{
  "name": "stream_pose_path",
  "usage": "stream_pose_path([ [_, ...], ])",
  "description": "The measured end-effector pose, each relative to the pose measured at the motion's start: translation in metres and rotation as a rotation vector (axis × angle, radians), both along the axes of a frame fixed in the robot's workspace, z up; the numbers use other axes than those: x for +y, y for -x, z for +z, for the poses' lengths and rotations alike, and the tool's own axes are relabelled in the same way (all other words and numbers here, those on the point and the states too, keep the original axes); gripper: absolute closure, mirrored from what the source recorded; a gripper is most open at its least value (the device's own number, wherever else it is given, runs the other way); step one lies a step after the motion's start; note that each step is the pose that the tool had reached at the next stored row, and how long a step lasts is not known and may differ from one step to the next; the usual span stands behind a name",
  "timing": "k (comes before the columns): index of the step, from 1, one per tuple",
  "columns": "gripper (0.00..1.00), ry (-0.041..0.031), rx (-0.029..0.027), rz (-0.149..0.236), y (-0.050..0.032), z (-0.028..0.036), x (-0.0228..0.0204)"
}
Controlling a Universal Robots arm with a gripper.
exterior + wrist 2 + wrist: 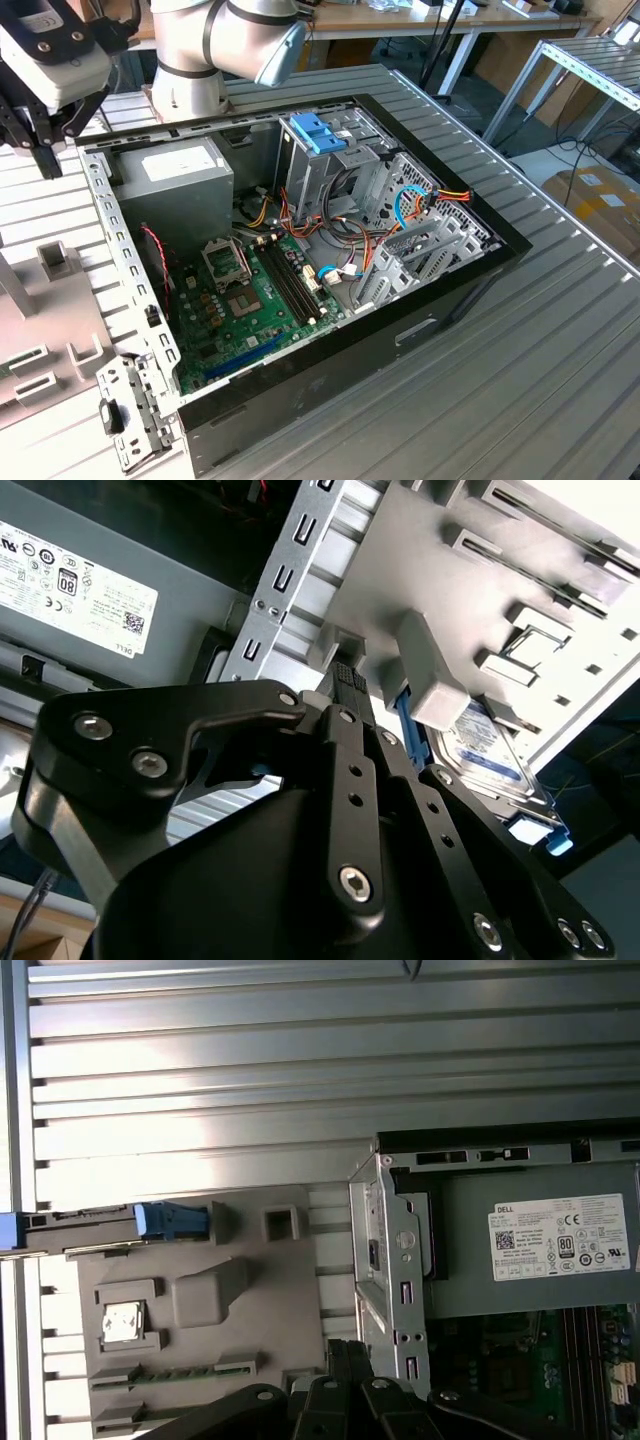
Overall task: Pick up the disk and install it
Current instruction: 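Reach for the disk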
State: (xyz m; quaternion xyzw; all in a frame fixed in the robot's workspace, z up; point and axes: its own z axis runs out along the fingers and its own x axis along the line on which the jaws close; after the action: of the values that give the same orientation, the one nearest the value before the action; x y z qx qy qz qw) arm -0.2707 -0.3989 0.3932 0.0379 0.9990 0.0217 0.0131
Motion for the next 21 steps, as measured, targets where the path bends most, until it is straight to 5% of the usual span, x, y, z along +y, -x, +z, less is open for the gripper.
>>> stream_pose_path([
  [21, 0.89, 0.0000, 0.0000, 0.000, 0.0123, 0.0000, 0.0000],
])
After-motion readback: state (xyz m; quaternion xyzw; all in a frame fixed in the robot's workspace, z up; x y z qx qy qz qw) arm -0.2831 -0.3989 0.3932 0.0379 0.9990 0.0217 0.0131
